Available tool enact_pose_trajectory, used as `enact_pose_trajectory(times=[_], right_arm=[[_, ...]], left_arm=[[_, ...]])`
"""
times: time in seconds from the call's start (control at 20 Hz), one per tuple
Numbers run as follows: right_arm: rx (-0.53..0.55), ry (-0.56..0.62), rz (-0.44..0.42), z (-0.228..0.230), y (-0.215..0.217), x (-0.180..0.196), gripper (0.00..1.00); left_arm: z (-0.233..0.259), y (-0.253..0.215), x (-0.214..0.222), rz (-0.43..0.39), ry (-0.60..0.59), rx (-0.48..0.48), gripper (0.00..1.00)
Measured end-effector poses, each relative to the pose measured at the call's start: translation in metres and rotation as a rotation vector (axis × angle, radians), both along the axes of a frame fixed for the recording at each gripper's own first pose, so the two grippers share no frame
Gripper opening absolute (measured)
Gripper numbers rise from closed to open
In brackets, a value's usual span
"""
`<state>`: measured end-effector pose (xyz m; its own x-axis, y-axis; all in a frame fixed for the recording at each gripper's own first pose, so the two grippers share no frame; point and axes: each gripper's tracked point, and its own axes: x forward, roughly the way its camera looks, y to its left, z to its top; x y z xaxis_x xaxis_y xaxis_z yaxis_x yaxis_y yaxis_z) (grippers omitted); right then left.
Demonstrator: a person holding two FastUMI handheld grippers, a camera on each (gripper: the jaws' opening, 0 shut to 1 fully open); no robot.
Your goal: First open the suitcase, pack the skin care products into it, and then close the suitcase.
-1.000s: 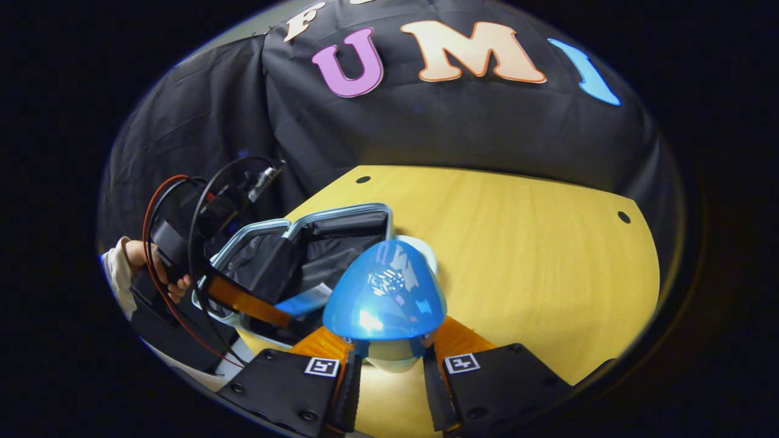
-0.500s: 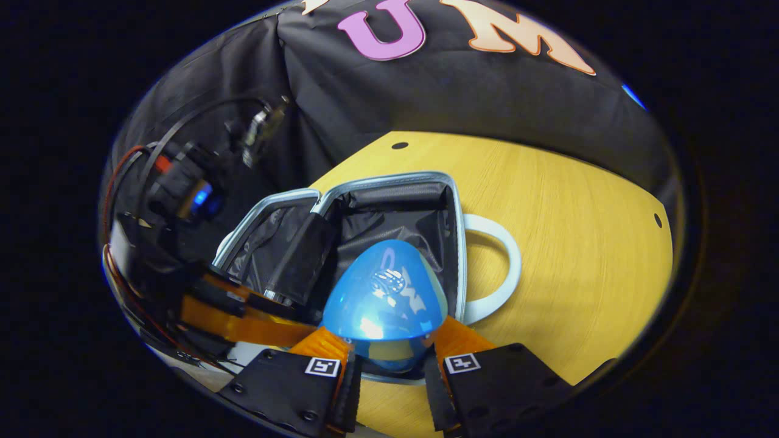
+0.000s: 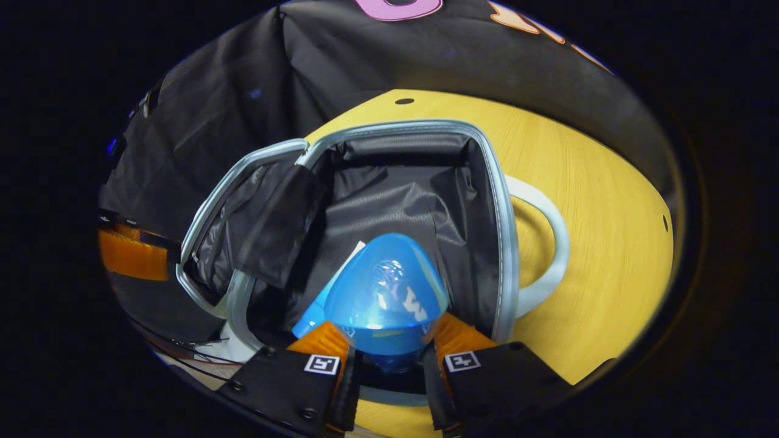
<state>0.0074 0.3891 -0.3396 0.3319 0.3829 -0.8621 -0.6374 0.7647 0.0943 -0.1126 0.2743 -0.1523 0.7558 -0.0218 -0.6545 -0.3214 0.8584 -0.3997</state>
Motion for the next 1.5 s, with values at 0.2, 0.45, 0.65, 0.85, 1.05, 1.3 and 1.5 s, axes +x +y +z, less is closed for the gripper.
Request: enact_pose_trajectory(times=[0.2, 0.45, 0.65, 0.85, 1.05, 1.3, 1.5], right_arm=[[-0.004, 0.016, -0.016, -0.004, 0.008, 0.002, 0.46], [0.034, 0.002, 0.003, 0.003, 0.022, -0.003, 0.70], [0.065, -0.065, 0.016, 0.025, 0.025, -0.002, 0.97], [0.119, -0.098, -0.034, 0.055, 0.021, 0.000, 0.98], [0.163, -0.113, -0.093, 0.081, 0.011, 0.000, 0.94], [0.209, -0.156, -0.186, 0.111, -0.004, 0.009, 0.98], [0.197, -0.192, -0.227, 0.125, -0.019, 0.012, 0.98]], left_arm=[[-0.002, 0.048, -0.018, 0.112, -0.036, -0.036, 0.93], [-0.002, 0.126, -0.044, 0.276, -0.053, -0.038, 0.93], [-0.019, 0.182, -0.062, 0.385, -0.040, -0.027, 0.93], [-0.040, 0.231, -0.075, 0.443, -0.009, -0.036, 0.93], [-0.062, 0.247, -0.064, 0.443, -0.010, -0.097, 0.91], [-0.079, 0.251, -0.035, 0.401, -0.049, -0.238, 0.77], [-0.085, 0.250, -0.024, 0.394, -0.062, -0.322, 0.46]])
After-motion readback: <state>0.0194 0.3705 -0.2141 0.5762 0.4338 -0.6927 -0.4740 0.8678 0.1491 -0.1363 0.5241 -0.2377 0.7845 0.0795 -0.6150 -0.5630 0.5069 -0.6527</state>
